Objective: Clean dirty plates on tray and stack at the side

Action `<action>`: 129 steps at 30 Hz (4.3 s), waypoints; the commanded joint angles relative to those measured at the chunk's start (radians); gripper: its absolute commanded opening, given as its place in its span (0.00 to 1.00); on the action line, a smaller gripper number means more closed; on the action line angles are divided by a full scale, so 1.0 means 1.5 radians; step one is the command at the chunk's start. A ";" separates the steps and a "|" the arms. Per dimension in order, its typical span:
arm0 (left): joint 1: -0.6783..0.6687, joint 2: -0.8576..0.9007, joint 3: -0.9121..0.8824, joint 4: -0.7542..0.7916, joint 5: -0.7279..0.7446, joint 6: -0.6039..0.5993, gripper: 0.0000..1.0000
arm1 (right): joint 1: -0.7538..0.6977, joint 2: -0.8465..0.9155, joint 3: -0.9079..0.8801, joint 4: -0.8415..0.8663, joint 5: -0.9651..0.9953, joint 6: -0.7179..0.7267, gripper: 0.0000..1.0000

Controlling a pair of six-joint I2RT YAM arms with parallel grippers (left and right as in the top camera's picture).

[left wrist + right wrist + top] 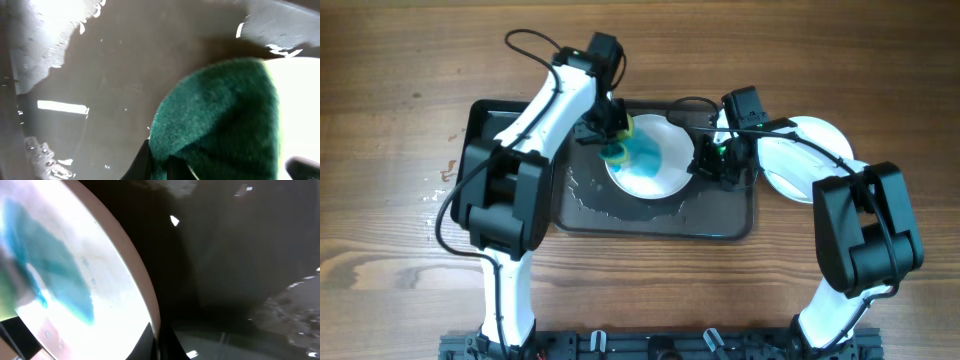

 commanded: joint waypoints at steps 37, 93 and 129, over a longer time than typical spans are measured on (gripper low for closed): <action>0.074 -0.080 0.020 -0.037 -0.025 0.034 0.04 | 0.406 -0.330 0.036 -0.231 1.220 -0.087 0.04; 0.306 -0.155 -0.085 -0.153 -0.147 0.054 0.04 | -0.425 -0.173 -0.001 -0.279 0.248 -0.118 0.32; 0.305 -0.379 -0.068 -0.160 -0.035 0.132 1.00 | -0.266 -0.557 0.171 -0.470 0.168 -0.225 1.00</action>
